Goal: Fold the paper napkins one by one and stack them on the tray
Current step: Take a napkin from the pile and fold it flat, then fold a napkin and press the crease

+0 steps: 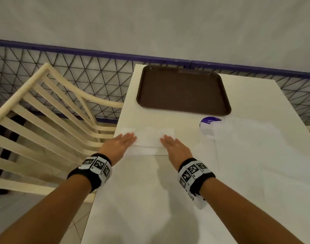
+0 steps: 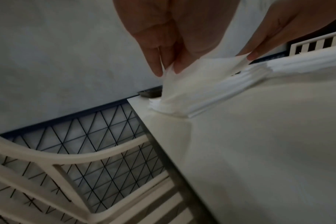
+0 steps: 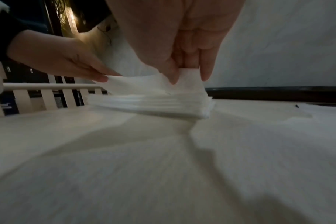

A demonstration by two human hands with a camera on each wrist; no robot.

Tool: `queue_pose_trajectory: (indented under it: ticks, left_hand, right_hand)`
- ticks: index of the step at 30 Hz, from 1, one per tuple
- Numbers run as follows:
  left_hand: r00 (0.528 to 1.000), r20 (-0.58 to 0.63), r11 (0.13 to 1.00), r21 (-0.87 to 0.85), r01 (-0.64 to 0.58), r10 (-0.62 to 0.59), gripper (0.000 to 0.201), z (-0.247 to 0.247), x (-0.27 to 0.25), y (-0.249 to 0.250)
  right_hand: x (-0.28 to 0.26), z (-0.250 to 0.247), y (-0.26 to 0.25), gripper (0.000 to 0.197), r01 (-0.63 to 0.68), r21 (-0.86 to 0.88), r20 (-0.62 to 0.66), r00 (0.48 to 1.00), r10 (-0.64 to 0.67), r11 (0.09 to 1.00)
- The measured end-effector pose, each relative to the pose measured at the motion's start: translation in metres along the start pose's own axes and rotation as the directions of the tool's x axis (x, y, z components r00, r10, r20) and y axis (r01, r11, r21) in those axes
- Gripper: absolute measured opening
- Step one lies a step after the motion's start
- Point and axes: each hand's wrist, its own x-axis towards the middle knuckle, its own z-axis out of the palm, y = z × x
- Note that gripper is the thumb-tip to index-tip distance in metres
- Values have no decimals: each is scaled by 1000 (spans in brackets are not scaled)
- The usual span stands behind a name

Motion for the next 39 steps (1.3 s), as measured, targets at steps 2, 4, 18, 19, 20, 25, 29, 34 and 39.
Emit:
queue_pose_trajectory:
  ticks: [2, 4, 18, 19, 20, 25, 29, 34, 39]
  left_hand:
    - [999, 1, 999, 24, -40, 40, 85, 18, -4, -2]
    - [995, -18, 995, 30, -93, 93, 84, 26, -4, -2]
    - [974, 218, 994, -102, -44, 66, 65, 27, -6, 14]
    - [967, 253, 991, -131, -2, 35, 59, 29, -8, 15]
    - [971, 240, 991, -132, 13, 19, 52, 27, -9, 18]
    - [999, 41, 986, -167, 2, 5, 48, 21, 3, 31]
    - [979, -163, 963, -219, -155, 120, 43, -5, 32, 76]
    - [918, -203, 883, -265, -387, 342, 38, -27, 67, 151]
    - [844, -181, 801, -268, -536, 505, 36, -35, 88, 219]
  right_hand:
    - [1, 7, -1, 63, 1, -10, 37, 999, 0, 1000]
    - [1, 9, -1, 62, -8, -7, 39, 999, 9, 1000]
    - [-4, 30, 10, 60, -45, -6, 150, 988, 46, 999]
    - [-5, 30, 11, 56, -50, -13, 150, 987, 51, 999]
    - [-7, 30, 13, 53, -60, -7, 142, 988, 61, 998]
    - [-37, 26, 42, 54, -228, 113, 58, 973, 223, 967]
    - [-89, 27, 95, 55, -408, 131, 22, 912, 409, 903]
    - [-176, 38, 163, 55, -649, 254, 37, 747, 664, 717]
    - [-228, 56, 203, 64, -730, 319, 183, 673, 717, 604]
